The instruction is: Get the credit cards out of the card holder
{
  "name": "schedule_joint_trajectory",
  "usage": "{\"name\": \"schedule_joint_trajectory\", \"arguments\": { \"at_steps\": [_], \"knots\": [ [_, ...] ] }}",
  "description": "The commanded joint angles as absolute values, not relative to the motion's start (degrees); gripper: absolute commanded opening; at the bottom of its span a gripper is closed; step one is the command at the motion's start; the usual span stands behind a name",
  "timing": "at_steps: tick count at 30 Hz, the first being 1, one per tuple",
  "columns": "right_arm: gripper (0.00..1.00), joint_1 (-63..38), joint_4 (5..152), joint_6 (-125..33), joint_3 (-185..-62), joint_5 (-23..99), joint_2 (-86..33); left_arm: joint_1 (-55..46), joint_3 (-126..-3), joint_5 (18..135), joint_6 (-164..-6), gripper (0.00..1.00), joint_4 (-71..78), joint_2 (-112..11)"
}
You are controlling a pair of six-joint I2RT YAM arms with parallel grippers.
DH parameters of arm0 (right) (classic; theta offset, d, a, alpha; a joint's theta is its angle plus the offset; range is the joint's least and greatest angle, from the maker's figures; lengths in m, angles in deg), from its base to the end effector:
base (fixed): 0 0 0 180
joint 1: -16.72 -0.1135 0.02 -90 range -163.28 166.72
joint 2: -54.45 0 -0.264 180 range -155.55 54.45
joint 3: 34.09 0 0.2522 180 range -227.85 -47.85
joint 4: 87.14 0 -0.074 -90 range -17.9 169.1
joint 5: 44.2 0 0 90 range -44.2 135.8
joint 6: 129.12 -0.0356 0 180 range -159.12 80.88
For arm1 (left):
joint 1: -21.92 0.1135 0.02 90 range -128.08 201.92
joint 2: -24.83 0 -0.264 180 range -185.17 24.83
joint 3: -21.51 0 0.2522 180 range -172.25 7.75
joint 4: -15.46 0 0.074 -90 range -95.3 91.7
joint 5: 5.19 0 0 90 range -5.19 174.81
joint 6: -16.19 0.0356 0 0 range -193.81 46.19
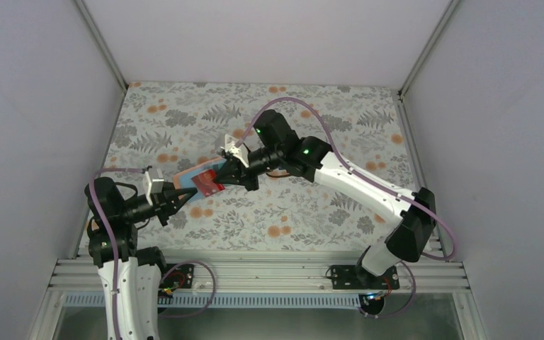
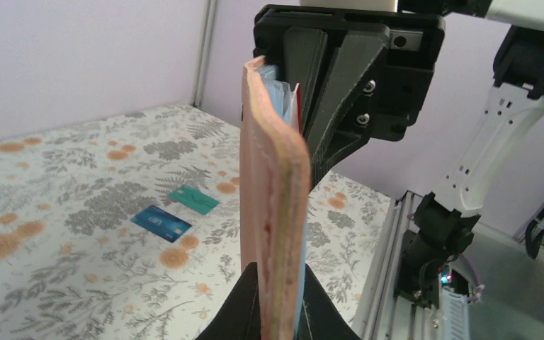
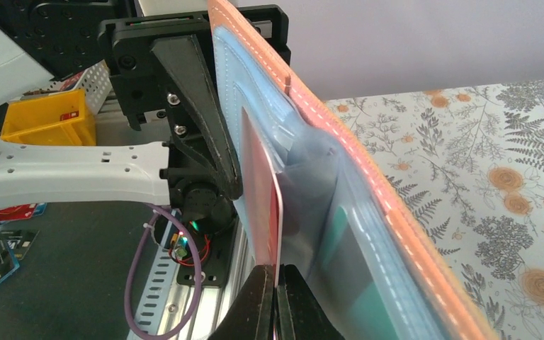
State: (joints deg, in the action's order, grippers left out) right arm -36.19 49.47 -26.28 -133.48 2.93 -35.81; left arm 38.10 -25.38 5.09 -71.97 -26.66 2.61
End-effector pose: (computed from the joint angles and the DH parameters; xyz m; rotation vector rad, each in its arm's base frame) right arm 0.1935 0.2961 0.3612 -1.5680 1.5898 1.2025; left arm 0.0880 -0.0109 0.2945 0.7139 1.5791 -1.0487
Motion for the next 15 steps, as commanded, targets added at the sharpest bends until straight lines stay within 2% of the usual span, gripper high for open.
{"name": "schedule_joint_trajectory", "arguments": {
  "at_steps": [1,7,11,15],
  "knots": [
    [0.04,-35.2,49.5,-24.6,-133.8,8.4,-33.9,37.8,-26.2,2.5,-71.8,0.02,-25.3,2.9],
    [0.04,-33.7,48.3,-25.0,-133.3,11.1,-32.3,37.8,-25.8,4.8,-73.1,0.02,-24.4,3.1],
    [0.04,-30.2,50.0,-28.1,-131.2,15.1,-30.1,37.9,-23.4,15.8,-80.6,0.02,-19.6,3.6],
    [0.04,-21.2,50.0,-36.2,-131.0,17.4,-31.1,38.6,-22.3,25.1,-85.9,0.02,-17.3,4.4]
  ]
}}
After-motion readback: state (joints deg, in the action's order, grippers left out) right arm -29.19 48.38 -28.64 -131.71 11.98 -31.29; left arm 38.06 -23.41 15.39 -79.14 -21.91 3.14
